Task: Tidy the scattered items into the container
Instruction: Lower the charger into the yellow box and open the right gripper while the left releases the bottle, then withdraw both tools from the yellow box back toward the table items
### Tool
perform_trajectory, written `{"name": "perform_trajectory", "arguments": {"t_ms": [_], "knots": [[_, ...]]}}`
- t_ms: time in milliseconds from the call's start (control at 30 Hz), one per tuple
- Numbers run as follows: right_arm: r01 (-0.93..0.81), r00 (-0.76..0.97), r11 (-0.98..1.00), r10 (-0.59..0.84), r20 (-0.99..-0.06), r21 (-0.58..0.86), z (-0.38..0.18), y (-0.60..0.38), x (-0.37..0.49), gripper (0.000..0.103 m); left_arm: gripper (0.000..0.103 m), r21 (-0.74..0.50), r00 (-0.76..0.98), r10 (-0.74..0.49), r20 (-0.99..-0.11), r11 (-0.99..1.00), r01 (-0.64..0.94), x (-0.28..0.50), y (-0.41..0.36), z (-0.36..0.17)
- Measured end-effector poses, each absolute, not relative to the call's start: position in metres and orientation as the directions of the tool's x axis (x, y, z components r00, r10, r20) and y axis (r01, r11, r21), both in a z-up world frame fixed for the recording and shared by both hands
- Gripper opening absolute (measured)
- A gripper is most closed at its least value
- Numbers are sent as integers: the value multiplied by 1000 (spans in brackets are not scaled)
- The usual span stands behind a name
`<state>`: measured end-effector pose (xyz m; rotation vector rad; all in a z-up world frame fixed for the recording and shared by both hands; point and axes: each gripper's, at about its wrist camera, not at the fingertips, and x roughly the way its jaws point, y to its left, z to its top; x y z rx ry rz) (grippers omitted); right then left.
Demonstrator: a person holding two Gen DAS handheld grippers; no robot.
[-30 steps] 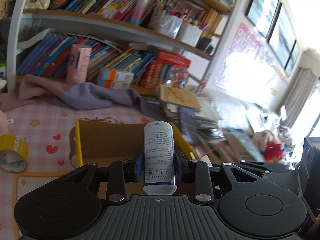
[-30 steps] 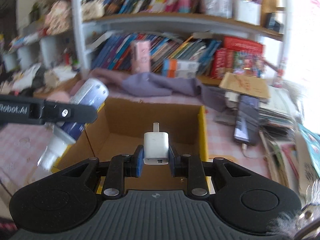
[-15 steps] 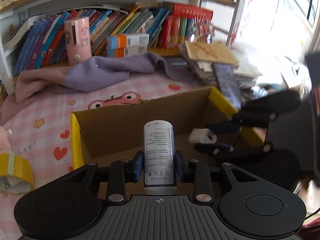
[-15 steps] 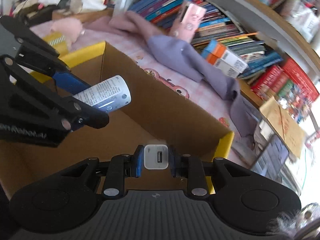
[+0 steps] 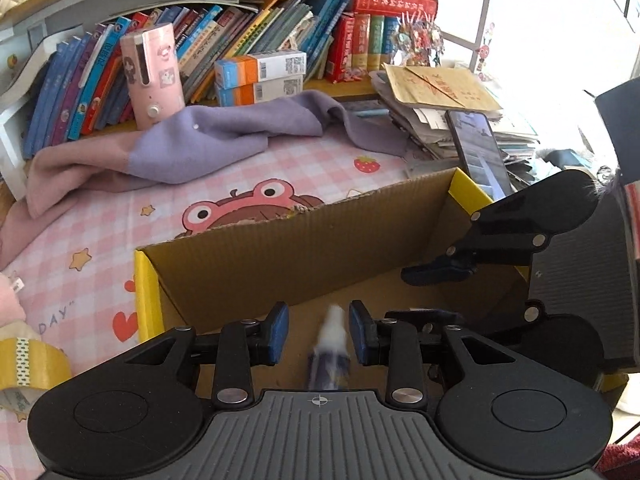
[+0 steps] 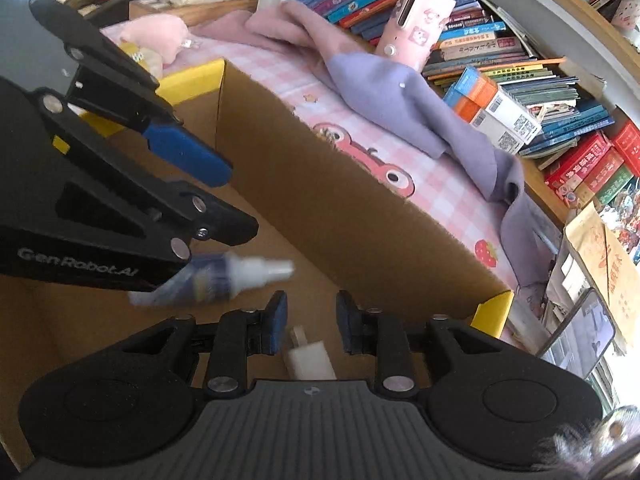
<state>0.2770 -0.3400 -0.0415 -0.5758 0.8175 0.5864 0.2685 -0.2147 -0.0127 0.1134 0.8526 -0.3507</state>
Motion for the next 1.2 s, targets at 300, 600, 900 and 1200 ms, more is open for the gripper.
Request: {"name": "perform_trajectory", "arguments": {"t_ms": [300, 600, 900, 1200], "knots": [[-659, 595, 723, 334, -731, -207, -22, -348, 260, 72, 66, -43, 703, -257, -664, 951, 307, 242, -201, 13], [-496, 740, 841, 279, -612, -215, 3, -355, 229, 101, 94, -18, 793, -173, -585, 979, 201, 203, -185, 35], [-324, 824, 937, 212, -525, -130, 10, -364, 190, 102, 97, -30, 839, -102, -534, 994, 102, 176, -158, 35], [-158, 880, 984, 105, -464, -77, 15, -352, 146, 101, 97, -60, 835, -149, -529, 989, 138, 153, -125, 25]]}}
